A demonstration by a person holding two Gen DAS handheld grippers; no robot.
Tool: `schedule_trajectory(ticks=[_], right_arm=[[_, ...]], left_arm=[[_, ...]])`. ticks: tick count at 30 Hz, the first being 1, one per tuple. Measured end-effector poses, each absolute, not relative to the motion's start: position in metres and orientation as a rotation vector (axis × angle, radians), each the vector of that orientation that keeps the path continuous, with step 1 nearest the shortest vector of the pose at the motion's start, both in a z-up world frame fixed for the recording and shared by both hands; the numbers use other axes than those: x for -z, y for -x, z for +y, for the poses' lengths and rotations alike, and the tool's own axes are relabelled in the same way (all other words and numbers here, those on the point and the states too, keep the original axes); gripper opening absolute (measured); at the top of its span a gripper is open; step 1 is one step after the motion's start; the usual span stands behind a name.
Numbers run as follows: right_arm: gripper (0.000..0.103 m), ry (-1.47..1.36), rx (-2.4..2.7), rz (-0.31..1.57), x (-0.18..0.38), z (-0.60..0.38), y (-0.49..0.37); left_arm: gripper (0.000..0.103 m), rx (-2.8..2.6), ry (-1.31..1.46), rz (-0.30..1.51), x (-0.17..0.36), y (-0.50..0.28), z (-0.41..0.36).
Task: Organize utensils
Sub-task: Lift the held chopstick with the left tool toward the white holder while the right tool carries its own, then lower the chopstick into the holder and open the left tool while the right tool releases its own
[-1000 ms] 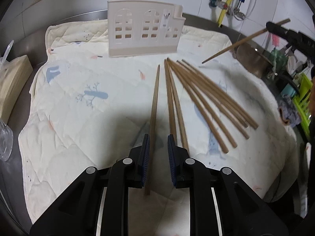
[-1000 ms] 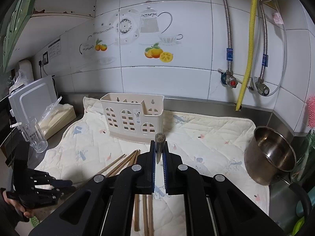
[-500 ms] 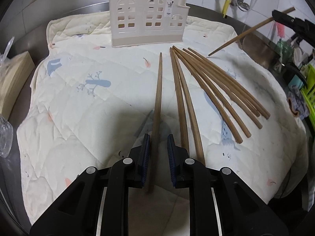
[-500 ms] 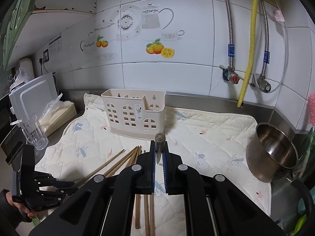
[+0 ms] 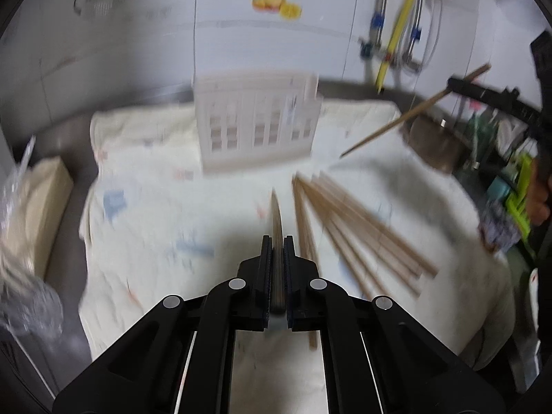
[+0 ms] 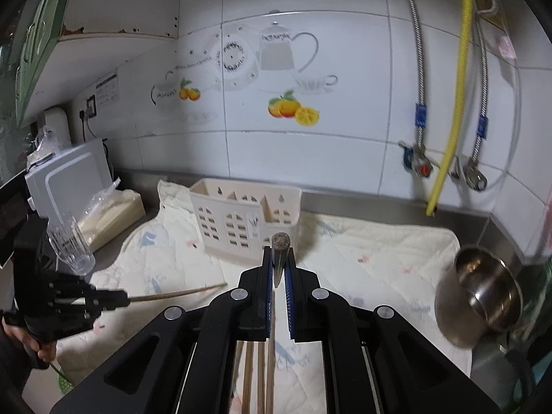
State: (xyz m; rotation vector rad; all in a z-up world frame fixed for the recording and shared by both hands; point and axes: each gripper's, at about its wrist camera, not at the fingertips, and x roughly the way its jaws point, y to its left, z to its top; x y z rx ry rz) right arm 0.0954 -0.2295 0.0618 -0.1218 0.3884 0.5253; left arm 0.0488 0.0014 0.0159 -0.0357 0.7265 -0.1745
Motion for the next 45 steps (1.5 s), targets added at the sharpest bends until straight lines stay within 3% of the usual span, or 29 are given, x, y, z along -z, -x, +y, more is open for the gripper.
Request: schedule_trajectory(ticks=[15,30,35,45], right_arm=[[0.006,0.184,-0.569,0.389,-0.139,-0.203,-0.151],[0.007,0.226,-0.552,0.508,-0.111,-0.170,-0.209],[0.007,0.231,-0.555,0.525,-0.101,-0.166,-0.217],[0.007,0.234,-0.549,0.543,-0.087,-0.162,-0.228]], left_arm=[[0.005,0.207,0.002,0.623,-0.109,-0.104,0.008],[0.005,0.148,-0.041,0.399,-0.225,-0.148,0.019],[0.005,0.124,-0.012,0.401,-0.220,-0.184,0.024],[0.006,0.102,0.069,0.558,-0.146,-0.227,0.047]])
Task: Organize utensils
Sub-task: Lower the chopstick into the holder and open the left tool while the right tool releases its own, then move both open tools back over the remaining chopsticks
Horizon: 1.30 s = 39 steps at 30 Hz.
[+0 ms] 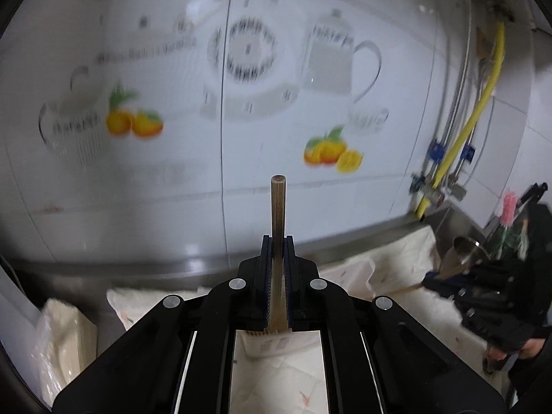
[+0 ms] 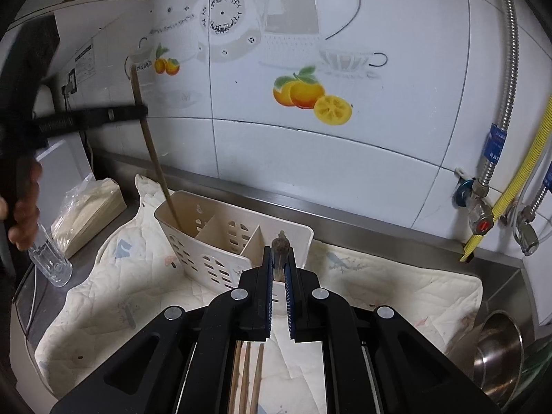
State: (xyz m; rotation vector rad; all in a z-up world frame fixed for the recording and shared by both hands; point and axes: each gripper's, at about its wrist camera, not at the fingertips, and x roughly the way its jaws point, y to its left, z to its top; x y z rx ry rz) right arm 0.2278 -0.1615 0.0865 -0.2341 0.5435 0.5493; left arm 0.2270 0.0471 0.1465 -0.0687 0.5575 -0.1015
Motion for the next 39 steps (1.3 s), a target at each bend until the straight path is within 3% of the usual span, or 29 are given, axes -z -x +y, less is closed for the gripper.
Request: schedule_trajectory(ticks=[6,10,12,14,24,31,39], right_arm=[[0.010,0.244,-0.531,0.517,-0.088,-0.161,-0.222],[0.021,0.243,-0.510,0.475,-0.096,-0.167,-0.210],[0.023,0.241,-0.495,0.444,-0.102,-0.173,-0.199],[0.028,0.234,-0.488,0.419,-0.105,-0.179,-0.187],[0.040,0.214,-0.478,0.391,-0.076,-0.198,-0.131],[0.042,0.182,-0.483,0.471,-0.026,-0.211,-0.106],[0.042,0.147,-0.459,0.587,0.033,-0.232,-0.087]], left_arm=[[0.008,0.103,0.079,0.588,-0.128,-0.221,0.052],[0.046,0.073,0.071,0.566,-0.130,-0.208,0.053],[0.052,0.076,0.070,0.545,-0.134,-0.198,0.054],[0.070,0.066,0.058,0.528,-0.135,-0.185,0.053],[0.077,0.095,0.011,0.585,-0.099,-0.132,0.036],[0.089,0.101,-0.029,0.661,-0.051,-0.099,0.020],[0.091,0.062,0.014,0.716,-0.006,-0.075,0.021]])
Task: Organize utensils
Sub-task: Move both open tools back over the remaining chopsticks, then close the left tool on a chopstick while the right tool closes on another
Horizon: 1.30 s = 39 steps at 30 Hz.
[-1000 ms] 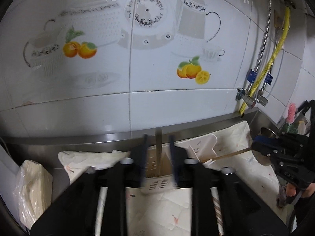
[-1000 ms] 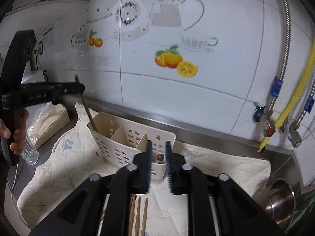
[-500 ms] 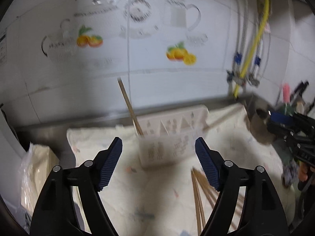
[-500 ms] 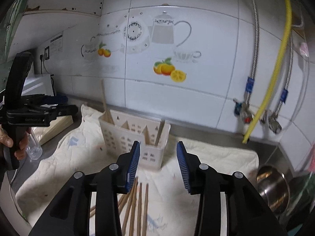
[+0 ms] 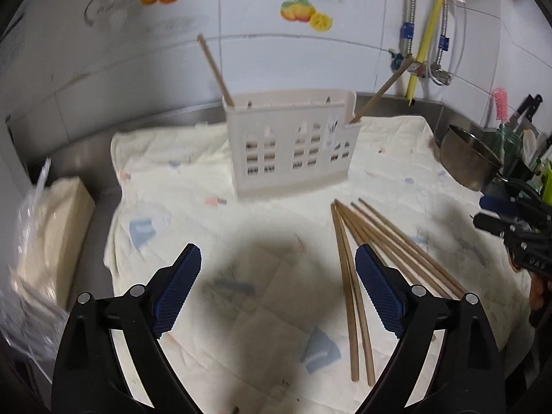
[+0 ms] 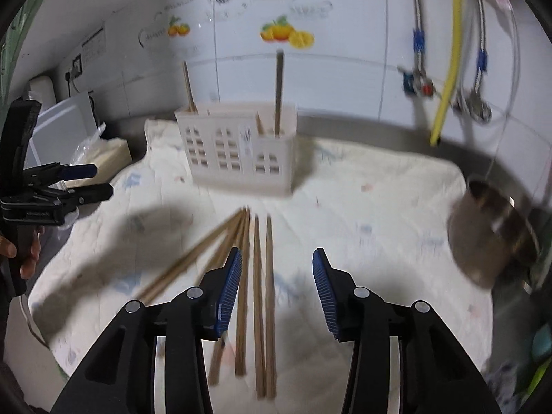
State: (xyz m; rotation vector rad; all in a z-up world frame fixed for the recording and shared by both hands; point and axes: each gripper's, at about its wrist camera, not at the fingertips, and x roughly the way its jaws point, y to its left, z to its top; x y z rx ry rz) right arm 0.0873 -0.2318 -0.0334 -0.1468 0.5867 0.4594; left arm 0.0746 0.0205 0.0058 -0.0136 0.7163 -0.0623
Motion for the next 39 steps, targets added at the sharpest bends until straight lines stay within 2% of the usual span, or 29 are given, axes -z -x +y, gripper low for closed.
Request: schedule_trajectory(ticks=[7,12,21,25,28,39], right_arm=[[0.037,0.154,-0.444,0.666,0.071,-0.237,-0.078],[0.027,0.142,-0.445,0.724,0.092,-0.241,-0.079],[0.016,0.148,-0.453,0.761,0.107,-0.239,-0.079],[0.013,0.151,-0.463,0.770,0.111,-0.236,-0.079],[0.012,0.155,-0.465,0.772,0.113,-0.235,-0.079],[0.010,0.166,-0.436,0.762,0.113,-0.237,-0.079]], left_arm=[[0.094,0.065,-0.021,0.720,0.015,-0.058,0.009],[0.093,0.105,-0.044,0.748,0.030,-0.049,-0.005],[0.092,0.131,-0.076,0.812,0.055,-0.043,-0.017],[0.088,0.151,-0.061,0.836,0.060,-0.042,-0.019],[0.080,0.170,-0.064,0.857,0.065,-0.042,-0.024],[0.039,0.185,0.014,0.919,0.080,-0.050,-0.026]])
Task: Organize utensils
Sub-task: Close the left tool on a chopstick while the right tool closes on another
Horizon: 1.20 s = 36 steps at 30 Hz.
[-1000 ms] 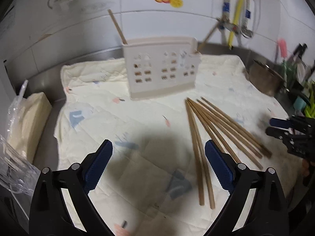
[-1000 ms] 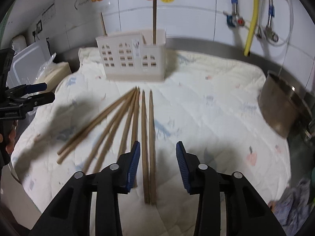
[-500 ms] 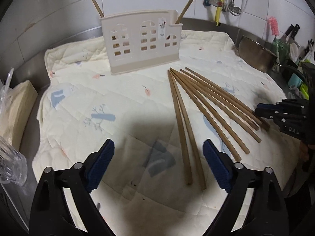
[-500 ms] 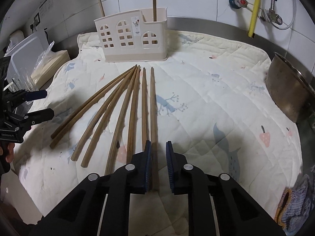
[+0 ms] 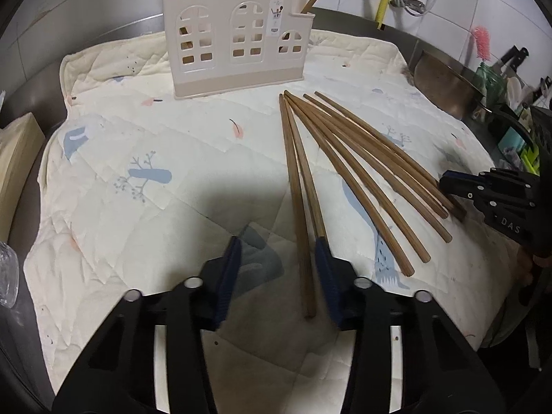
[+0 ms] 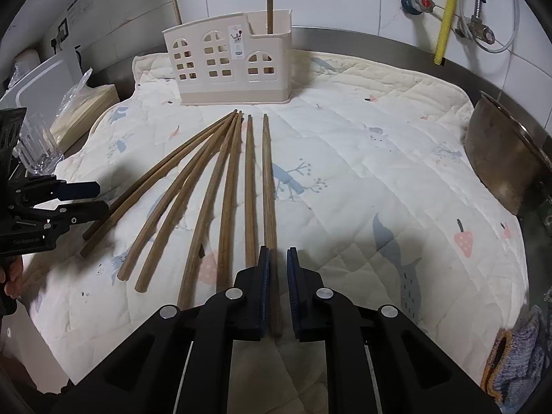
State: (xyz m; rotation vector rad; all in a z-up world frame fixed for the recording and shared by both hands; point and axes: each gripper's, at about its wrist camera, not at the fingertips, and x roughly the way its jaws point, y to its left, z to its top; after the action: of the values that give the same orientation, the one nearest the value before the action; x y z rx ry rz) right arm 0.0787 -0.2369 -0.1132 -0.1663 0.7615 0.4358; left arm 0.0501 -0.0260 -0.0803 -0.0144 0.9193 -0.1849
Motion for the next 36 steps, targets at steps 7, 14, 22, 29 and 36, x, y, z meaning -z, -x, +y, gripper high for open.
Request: schedule_trajectory(ticks=[7,14,22,29,36], right_arm=[[0.010,0.183,-0.447,0.766,0.116,-0.232,-0.078],[0.010,0.175,-0.447,0.771,0.121,-0.233,-0.080],[0.008,0.162,-0.445,0.764,0.121,-0.234,-0.079],[0.007,0.162,-0.435,0.751,0.117,-0.238,-0.076],[0.007,0.146,-0.436,0.764,0.121,-0.240,-0.080]], left_arm=[[0.024,0.205,0.034,0.939,0.086,-0.055,-0.033],[0.022,0.194,0.043,0.939,0.087,-0.060,-0.035],[0.013,0.154,0.016,0.920,0.088,-0.068,-0.039],[0.007,0.166,0.054,0.918,0.089,-0.061,-0.032],[0.010,0.164,0.055,0.919,0.090,-0.060,-0.034]])
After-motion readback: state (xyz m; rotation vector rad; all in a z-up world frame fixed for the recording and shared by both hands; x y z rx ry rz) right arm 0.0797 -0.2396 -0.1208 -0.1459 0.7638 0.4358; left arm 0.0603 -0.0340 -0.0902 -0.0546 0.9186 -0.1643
